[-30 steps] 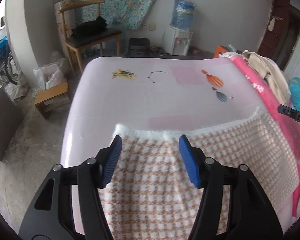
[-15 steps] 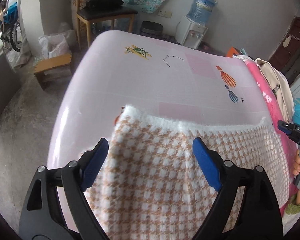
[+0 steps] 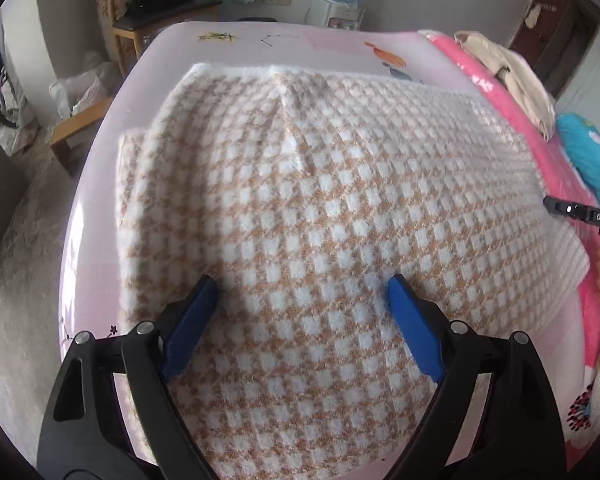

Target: Fold large clothes

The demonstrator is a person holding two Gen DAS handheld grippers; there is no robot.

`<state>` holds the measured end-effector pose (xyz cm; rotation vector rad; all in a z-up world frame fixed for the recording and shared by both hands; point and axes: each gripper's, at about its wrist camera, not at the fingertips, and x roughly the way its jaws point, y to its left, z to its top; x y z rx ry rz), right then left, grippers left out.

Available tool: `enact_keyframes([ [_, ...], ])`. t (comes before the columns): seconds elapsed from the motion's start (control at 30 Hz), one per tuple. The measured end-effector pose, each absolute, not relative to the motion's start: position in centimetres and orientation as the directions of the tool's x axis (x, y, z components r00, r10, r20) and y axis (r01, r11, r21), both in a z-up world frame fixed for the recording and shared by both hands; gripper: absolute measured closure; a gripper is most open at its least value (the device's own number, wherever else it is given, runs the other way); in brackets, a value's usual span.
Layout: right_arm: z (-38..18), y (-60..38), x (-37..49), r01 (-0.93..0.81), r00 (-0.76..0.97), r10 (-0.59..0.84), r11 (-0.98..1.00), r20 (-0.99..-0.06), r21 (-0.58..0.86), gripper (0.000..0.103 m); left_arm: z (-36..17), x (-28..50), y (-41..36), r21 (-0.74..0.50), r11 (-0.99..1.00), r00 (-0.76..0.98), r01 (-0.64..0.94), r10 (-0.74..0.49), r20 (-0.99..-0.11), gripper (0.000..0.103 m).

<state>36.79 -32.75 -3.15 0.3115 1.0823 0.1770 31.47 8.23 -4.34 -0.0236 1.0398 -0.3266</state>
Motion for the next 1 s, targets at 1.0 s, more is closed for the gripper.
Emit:
enact_keyframes([
  [1.0, -2.1, -17.9, 28.9, -0.177, 0.636, 0.126, 0.984, -0.761, 0.015, 0.047, -3.6, 24.8, 2.9, -0.028, 0.967, 0.646, 0.253, -0.19, -0.739, 0.012],
])
